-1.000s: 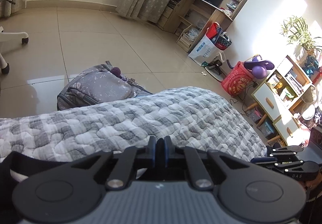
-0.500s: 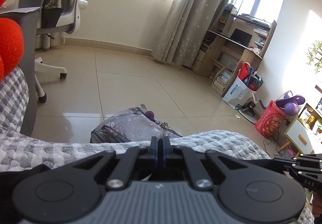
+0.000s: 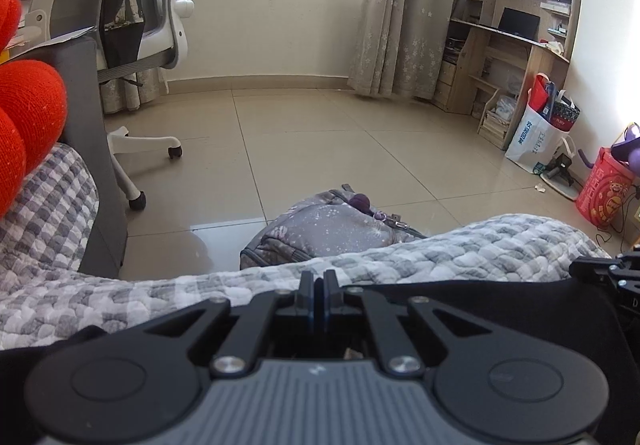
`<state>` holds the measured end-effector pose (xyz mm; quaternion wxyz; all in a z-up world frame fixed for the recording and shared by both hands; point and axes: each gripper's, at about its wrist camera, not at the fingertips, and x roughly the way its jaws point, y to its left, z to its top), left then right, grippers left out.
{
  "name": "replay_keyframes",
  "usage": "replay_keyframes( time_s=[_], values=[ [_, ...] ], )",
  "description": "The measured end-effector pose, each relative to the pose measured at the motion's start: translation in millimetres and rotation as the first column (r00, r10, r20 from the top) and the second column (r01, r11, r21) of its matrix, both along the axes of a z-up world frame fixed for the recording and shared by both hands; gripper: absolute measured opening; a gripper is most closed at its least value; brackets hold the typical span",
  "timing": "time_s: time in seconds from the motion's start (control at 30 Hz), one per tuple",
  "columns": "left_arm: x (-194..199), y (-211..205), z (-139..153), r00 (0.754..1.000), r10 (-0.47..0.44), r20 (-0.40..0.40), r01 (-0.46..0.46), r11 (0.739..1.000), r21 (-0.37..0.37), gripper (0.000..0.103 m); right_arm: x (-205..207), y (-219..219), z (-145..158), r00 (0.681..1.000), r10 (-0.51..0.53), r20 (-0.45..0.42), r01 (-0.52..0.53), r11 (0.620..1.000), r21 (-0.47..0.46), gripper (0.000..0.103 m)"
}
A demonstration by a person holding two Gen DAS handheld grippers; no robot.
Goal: Fold clothes
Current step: 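Lift the cream T-shirt with both tools and carry it toward the grey sofa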
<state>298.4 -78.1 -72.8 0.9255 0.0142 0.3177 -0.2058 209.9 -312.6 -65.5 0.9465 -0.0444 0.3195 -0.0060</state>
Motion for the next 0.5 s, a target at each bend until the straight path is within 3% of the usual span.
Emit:
replay_keyframes(
  time_s=[0.13, 0.2, 0.27, 0.3, 0.33, 0.37, 0.43, 0.5],
  values=[
    [-1.3, 0.3, 3.7, 1.0, 0.006, 0.001, -0.006, 1.0, 0.001, 0.007, -3.8, 0.2, 7.2, 1.0, 0.007, -0.004, -0.007, 0.999, 0.042, 0.003],
    [-5.2, 0.9, 7.6, 1.0, 0.009, 0.003, -0.009, 1.0, -0.004, 0.009, -3.7, 4.2, 11.5, 1.0, 0.016, -0.008, -0.016, 0.998, 0.057, 0.011],
    [-8.7, 2.4, 12.4, 1.0, 0.023, -0.003, -0.023, 1.0, -0.011, 0.021, -3.6, 9.0, 15.7, 1.0, 0.028, -0.012, -0.027, 0.997, 0.069, 0.011],
    [-10.4, 4.1, 15.3, 1.0, 0.029, -0.005, -0.029, 0.999, -0.015, 0.034, -3.5, 12.2, 18.0, 0.999, 0.037, -0.018, -0.036, 0.996, 0.078, 0.012],
    [-12.7, 6.3, 18.8, 1.0, 0.03, -0.003, -0.03, 0.999, -0.02, 0.04, -3.6, 15.1, 19.8, 0.999, 0.044, -0.023, -0.042, 0.996, 0.085, 0.013],
    [-15.9, 8.9, 23.1, 1.0, 0.03, -0.001, -0.03, 0.999, -0.025, 0.04, -4.0, 18.8, 22.0, 0.998, 0.053, -0.028, -0.051, 0.995, 0.09, 0.014],
    [-22.4, 13.9, 30.7, 0.999, 0.035, 0.002, -0.035, 0.999, -0.024, 0.04, -6.3, 27.5, 27.0, 0.997, 0.075, -0.033, -0.072, 0.993, 0.095, 0.02],
    [-28.6, 19.9, 37.8, 0.999, 0.04, -0.002, -0.04, 0.999, -0.023, 0.041, -9.1, 35.0, 31.8, 0.995, 0.095, -0.033, -0.091, 0.991, 0.098, 0.036]
  ],
)
